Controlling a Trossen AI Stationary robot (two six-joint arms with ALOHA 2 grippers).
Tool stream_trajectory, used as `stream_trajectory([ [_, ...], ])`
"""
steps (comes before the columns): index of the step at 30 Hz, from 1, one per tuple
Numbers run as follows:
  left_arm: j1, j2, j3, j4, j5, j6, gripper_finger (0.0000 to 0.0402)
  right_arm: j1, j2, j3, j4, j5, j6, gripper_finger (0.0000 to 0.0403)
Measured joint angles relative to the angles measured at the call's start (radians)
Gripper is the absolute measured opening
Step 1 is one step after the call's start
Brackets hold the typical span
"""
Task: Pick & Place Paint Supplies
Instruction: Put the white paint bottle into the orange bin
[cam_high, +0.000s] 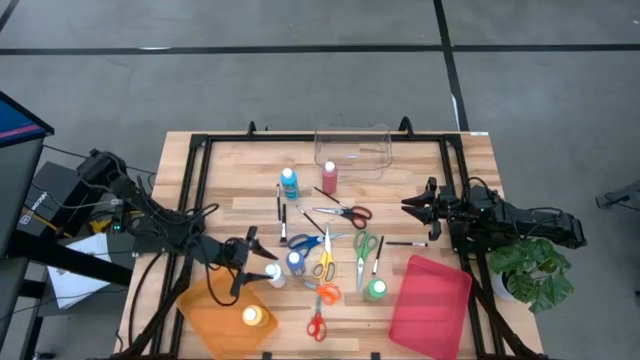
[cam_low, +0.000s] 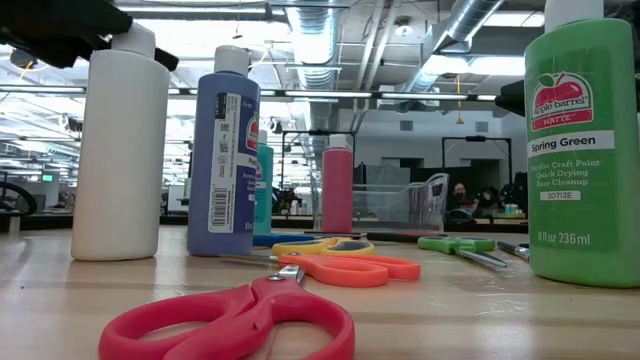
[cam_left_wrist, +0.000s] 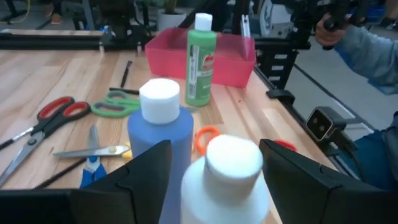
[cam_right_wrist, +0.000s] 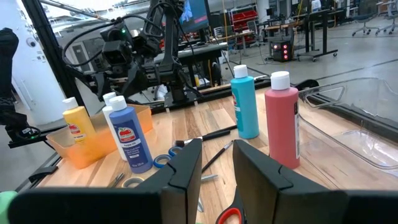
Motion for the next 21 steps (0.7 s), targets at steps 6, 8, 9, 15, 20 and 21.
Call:
stream_trajectory([
  [6,-0.003,-0.001,0.000,0.004,0.032,-0.001,0.0226,0.000,0.000,0.000,0.000,0.000,0.000,0.0089],
  [8,-0.003,-0.001,0.000,0.003,0.047,-0.003,0.0214,0.000,0.000,0.000,0.000,0.000,-0.001,0.0089],
  [9,-0.003,-0.001,0.000,0.002,0.048,-0.005,0.0206,0.000,0.000,0.000,0.000,0.000,-0.001,0.0089],
  [15,-0.003,-0.001,0.000,-0.008,0.048,-0.006,0.0162,0.000,0.000,0.000,0.000,0.000,0.000,0.0089],
  [20,-0.003,-0.001,0.000,-0.017,0.045,-0.003,0.0130,0.000,0.000,0.000,0.000,0.000,0.001,0.0089],
  [21,-0.003,-0.001,0.000,-0.017,0.045,-0.002,0.0124,0.000,0.000,0.000,0.000,0.000,0.001,0.0089],
])
